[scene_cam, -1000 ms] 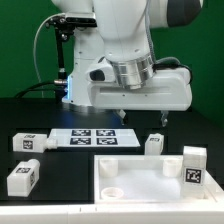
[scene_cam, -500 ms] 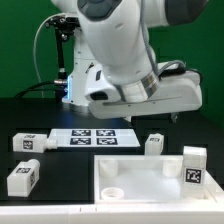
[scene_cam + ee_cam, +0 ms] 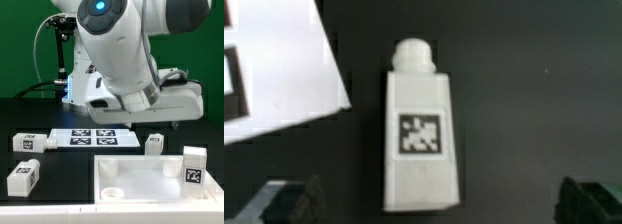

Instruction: Assemble square table

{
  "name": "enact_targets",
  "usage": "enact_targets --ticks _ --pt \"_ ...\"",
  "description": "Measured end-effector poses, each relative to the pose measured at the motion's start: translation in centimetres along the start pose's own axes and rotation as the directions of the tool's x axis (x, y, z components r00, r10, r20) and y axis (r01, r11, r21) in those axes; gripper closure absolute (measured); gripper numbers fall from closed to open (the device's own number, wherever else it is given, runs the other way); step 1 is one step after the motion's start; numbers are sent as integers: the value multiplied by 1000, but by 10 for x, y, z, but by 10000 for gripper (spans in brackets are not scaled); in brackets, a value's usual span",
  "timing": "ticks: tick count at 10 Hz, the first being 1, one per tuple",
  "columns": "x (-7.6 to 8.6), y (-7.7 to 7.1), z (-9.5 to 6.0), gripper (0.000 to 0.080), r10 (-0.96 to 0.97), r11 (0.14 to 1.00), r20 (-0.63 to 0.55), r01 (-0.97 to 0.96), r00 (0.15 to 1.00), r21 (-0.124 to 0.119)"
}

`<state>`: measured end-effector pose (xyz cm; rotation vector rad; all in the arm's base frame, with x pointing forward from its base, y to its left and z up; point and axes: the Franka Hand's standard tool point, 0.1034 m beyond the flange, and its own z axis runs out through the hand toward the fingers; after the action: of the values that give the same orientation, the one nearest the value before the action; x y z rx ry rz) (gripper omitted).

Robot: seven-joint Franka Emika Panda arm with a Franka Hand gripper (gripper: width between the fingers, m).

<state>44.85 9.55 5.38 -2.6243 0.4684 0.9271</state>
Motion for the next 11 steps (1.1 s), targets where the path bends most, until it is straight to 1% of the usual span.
enact_targets --ticks 1,2,6,7,9,10,11 --pt "6 -3 3 150 -8 1000 -10 8 1000 -5" --pt "8 -3 6 150 -12 1000 -13 12 1000 -9" --pt "9 0 6 150 8 1000 -10 -8 1000 -6" --pt "9 2 9 150 54 999 8 -53 999 -9" --pt "11 10 16 150 151 989 91 -151 984 -4" --pt "10 12 17 150 190 982 145 -190 971 -10" --pt "12 11 18 150 194 981 138 -193 971 -20"
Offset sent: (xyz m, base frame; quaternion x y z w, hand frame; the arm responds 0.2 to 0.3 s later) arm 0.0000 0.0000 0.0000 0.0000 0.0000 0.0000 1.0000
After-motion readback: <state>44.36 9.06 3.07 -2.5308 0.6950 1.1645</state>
